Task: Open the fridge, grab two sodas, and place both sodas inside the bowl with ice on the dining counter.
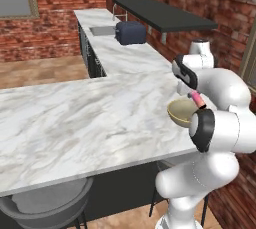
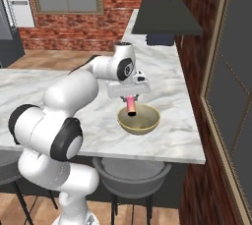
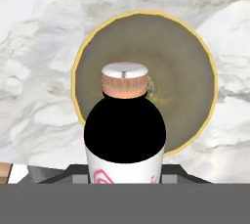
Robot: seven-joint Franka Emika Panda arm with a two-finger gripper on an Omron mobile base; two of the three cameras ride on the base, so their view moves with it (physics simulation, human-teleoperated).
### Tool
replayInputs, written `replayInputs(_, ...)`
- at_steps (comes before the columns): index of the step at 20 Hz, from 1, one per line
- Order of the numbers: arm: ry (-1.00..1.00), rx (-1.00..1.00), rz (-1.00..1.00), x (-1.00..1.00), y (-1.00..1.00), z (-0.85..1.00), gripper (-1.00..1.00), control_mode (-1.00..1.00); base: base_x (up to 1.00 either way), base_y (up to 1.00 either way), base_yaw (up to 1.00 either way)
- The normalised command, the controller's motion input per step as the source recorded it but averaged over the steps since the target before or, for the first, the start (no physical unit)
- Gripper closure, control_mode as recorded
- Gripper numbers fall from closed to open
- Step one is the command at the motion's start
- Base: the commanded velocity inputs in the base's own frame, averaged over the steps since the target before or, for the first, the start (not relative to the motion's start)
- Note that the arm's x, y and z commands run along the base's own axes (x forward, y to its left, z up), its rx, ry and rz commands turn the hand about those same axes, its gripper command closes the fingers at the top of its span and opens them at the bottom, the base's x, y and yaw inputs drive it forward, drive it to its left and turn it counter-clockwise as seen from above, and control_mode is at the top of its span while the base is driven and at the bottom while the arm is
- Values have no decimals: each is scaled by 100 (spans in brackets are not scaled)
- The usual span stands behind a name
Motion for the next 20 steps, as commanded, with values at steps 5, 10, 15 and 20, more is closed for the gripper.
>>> replayInputs(5, 1, 0, 19, 2, -34, -50, 100, -100, 0, 0, 0)
replayInputs(10, 1, 0, 18, 1, -31, -50, 100, -100, 0, 0, 0)
replayInputs(15, 3, 0, 15, 18, 0, -20, 100, -100, 0, 0, 0)
replayInputs(20, 8, 0, 15, 32, 11, -13, 100, -100, 0, 0, 0)
